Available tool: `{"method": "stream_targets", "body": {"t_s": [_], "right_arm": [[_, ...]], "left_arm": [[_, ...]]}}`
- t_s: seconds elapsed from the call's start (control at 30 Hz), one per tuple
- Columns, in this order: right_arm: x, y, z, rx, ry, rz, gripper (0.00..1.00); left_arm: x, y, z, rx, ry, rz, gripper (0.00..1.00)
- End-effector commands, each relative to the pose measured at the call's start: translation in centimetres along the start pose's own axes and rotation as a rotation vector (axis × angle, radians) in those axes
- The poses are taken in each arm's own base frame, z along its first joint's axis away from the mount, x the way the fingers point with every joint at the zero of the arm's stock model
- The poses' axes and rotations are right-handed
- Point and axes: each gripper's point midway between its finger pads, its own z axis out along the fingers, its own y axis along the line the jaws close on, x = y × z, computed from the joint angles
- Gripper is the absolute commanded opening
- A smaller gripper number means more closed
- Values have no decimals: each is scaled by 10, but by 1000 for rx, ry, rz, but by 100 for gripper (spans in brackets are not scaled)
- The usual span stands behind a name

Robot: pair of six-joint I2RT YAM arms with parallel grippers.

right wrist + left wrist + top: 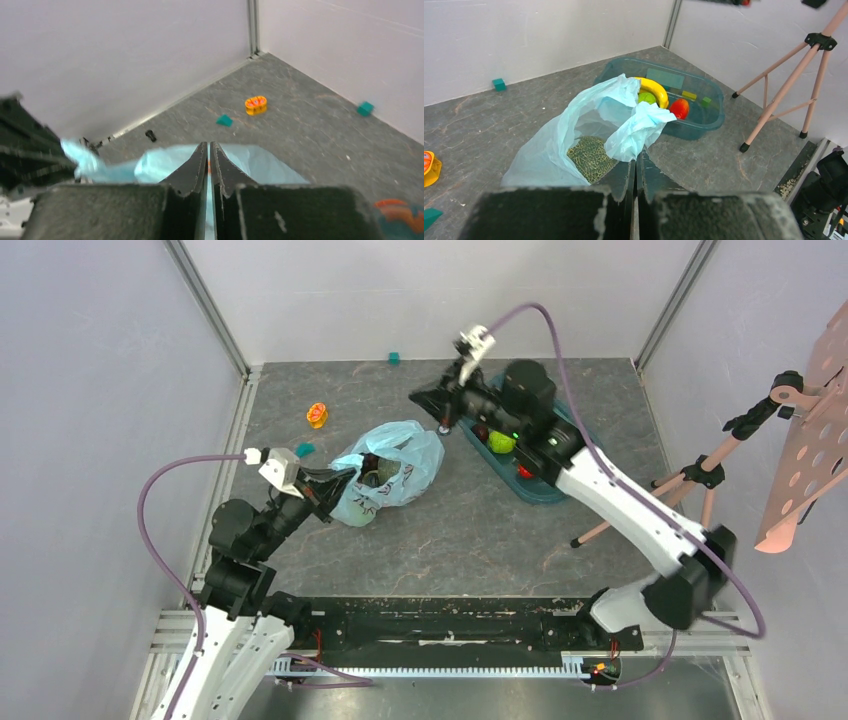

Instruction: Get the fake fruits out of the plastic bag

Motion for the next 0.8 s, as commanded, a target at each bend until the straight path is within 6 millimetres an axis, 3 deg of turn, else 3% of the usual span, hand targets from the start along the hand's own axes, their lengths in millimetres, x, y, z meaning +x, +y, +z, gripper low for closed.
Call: {"method": "stream_targets", "body": {"t_s": [0.0,0.07,0.2,0.37,0.53,0.77], "right_arm": [[-2,14,48,-7,114,45,6],[-5,19,71,-12,130,57,6],[12,27,106,-51,179,103,4],[48,46,122,-132,273,111,4],[91,51,101,-139,410,74,2],[148,54,45,-98,551,20,2]], "left_arm": [[-5,-4,-2,15,-43,-23,2],[-5,-5,-2,19,-45,-25,2],[-1,-6,-2,29,-35,-28,2],[4,-6,-3,29,-28,-24,2],[5,-3,-4,15,-29,-19,2],[7,0,-5,-7,-31,-26,2]]}}
